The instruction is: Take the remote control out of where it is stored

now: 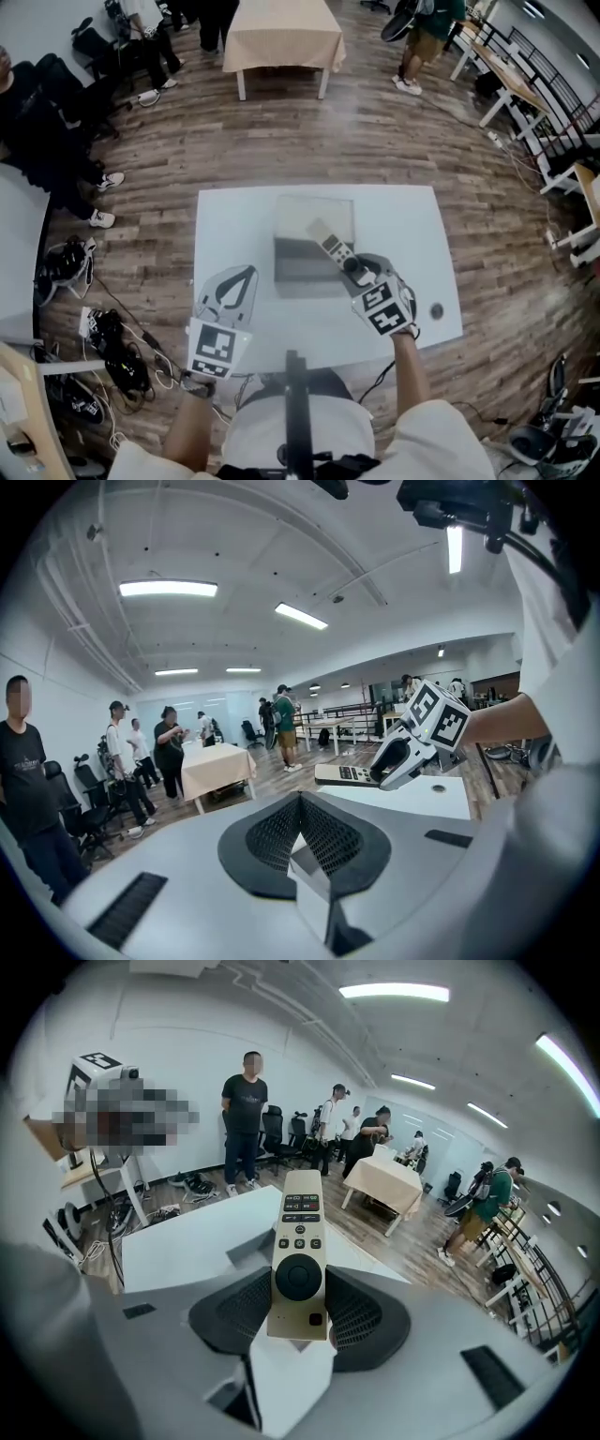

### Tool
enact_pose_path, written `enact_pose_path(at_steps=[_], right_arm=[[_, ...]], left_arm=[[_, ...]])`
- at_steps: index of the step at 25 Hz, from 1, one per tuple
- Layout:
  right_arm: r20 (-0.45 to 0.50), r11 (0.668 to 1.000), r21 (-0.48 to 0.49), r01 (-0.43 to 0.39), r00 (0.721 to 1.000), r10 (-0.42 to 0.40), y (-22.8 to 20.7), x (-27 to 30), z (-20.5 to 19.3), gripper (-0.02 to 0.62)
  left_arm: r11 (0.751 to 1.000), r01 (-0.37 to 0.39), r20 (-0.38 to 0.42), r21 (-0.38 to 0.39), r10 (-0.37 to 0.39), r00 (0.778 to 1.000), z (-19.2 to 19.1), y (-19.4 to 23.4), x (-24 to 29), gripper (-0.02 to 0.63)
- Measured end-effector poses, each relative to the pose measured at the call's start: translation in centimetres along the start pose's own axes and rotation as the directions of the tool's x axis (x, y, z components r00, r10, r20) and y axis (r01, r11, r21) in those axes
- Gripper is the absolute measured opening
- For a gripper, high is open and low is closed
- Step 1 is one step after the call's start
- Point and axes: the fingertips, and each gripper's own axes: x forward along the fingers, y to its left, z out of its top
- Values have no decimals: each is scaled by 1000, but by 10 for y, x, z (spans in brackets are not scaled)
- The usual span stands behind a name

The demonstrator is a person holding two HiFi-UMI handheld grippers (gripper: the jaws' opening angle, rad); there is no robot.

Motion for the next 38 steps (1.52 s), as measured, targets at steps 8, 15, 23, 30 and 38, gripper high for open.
enact_pose_path(at_steps=[8,15,23,30,38], right_arm=[[155,993,108,40,986,-57,-1,-54,28,184],[285,977,199,81,949,-136,-1,-110,49,184],[378,954,277,114,900,-217,3,-166,57,184],[433,942,317,109,867,-246,10,-195,61,184],[476,939,333,88,844,-248,9,-219,63,184]], left_arm=[[999,15,79,39,-18,997,32,-1,-15,-3],[996,48,133,69,-57,989,55,-4,-24,-2],[990,84,181,117,-104,978,83,-14,-35,-2],[985,106,213,136,-134,968,97,-16,-44,-3],[985,103,247,138,-135,959,114,-22,-46,-3]])
